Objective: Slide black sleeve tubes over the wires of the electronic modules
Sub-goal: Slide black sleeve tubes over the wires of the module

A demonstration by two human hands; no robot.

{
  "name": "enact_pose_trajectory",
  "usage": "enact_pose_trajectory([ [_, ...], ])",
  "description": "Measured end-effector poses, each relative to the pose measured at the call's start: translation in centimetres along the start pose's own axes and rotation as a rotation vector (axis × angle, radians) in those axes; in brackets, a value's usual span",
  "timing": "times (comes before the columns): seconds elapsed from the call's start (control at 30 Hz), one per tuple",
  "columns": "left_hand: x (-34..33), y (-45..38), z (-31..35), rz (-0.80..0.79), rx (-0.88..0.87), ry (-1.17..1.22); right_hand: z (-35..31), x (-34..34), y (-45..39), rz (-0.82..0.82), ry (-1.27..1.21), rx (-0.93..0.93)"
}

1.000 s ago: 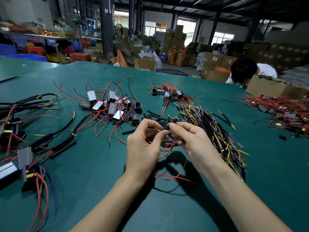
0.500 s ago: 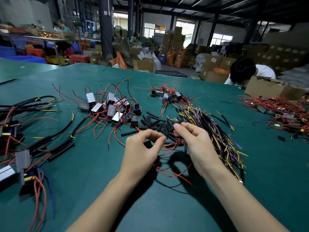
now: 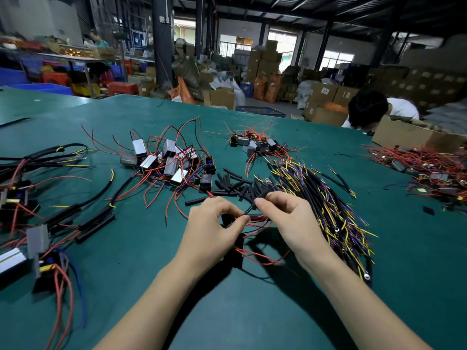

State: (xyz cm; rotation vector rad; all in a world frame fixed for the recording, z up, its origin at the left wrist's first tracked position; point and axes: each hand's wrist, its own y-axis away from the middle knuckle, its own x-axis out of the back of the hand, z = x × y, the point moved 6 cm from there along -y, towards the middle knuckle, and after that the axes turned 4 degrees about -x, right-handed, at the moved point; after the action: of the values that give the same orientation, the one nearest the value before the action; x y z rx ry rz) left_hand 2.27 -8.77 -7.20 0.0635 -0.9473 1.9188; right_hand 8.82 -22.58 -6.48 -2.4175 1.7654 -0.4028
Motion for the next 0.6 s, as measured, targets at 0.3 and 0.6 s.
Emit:
enact_pose_trajectory([
  [0.3,-0.6,0.0,0.1,-0.082,0.055,0.1,0.2,-0.7,0.2,-0.113,0.21,-0.021],
  [0.6,-0.7,0.0,1.8,0.02,-0.049,0.165,-0.8,-1.8,0.6,-0.258,0.598,0.114],
])
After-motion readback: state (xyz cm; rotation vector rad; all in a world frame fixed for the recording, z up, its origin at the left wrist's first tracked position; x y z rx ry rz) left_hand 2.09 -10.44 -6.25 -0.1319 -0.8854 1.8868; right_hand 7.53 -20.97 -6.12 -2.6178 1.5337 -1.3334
